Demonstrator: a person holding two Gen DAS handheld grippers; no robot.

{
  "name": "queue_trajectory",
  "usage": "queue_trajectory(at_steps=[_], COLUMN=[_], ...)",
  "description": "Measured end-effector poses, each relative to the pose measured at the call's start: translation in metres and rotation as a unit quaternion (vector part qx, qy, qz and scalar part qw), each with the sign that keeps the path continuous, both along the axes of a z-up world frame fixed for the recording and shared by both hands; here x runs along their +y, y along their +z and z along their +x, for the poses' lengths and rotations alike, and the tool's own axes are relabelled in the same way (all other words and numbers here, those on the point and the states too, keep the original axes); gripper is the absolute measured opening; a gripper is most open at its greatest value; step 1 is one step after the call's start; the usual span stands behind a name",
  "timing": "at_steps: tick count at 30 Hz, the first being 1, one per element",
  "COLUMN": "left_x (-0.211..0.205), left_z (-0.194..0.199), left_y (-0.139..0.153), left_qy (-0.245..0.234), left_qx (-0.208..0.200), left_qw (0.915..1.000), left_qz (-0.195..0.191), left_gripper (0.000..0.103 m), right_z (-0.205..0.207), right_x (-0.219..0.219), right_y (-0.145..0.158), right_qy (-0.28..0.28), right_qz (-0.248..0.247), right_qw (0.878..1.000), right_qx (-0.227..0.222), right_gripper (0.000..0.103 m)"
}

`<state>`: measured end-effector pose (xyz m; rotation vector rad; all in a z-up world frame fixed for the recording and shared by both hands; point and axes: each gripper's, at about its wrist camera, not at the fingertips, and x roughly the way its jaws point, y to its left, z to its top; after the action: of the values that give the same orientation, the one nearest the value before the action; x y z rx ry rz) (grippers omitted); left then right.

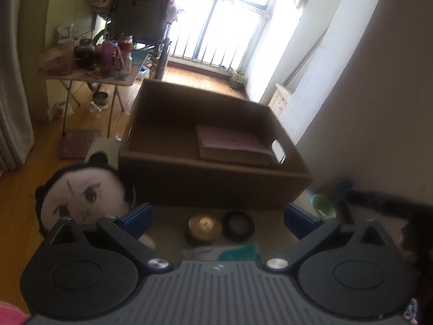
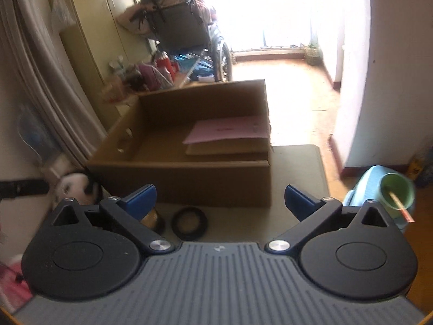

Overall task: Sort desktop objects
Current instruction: 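Move the right gripper to the blue wet-wipes pack and close on it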

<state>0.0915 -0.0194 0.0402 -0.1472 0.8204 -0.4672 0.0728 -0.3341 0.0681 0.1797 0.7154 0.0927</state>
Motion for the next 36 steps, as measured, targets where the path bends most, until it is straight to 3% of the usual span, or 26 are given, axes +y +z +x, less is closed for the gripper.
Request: queue_trajectory(at_steps=[3, 8, 12, 15, 18, 24, 29, 36], left_x=[0.001, 0.022, 0.028, 0.029, 0.019, -0.002, -0.02, -0.028], left_z=[-0.011, -0.022, -0.022, -0.029, -0.036, -0.037, -0.038, -0.038], left_y=[-0.02, -0.034, -0.045, -0.047, -0.049, -0.055, -0.056, -0.068], left_qy=[0.01, 0.006, 0.015, 0.026, 0.007, -0.023, -0.035, -0.052], left_qx=[0.017, 0.056, 0.08, 0.063, 0.027, 0.027, 0.0, 0.02], left_qw=[0.9997, 0.9977, 0.9953, 0.9968, 0.9995, 0.9994, 0.9976, 0.9969], left_qz=[0.014, -0.037, -0.051, -0.041, -0.014, 0.003, 0.06, 0.056], left_gripper=[0.103, 0.103, 0.103, 0.103, 0.103, 0.103, 0.103, 0.1], right_z=[-0.004, -0.004, -0.011, -0.018, -0.019, -0.016, -0.016, -0.003], right_x=[0.009, 0.025, 0.041, 0.048, 0.051, 0.045, 0.055, 0.056], right_y=[-0.003, -0.007, -0.007, -0.005, -0.005, -0.01, -0.026, -0.054], right_qy=[-0.015, -0.02, -0.014, -0.014, 0.001, 0.055, 0.072, 0.08], right_qz=[-0.03, -0.085, -0.109, -0.119, -0.11, -0.03, -0.033, 0.033], right_qw=[0.999, 0.996, 0.994, 0.991, 0.992, 0.997, 0.995, 0.996], right_qx=[0.003, 0.008, -0.022, -0.053, -0.068, -0.054, -0.054, -0.004], right_gripper=[0.102, 0.102, 0.102, 0.102, 0.102, 0.102, 0.102, 0.1])
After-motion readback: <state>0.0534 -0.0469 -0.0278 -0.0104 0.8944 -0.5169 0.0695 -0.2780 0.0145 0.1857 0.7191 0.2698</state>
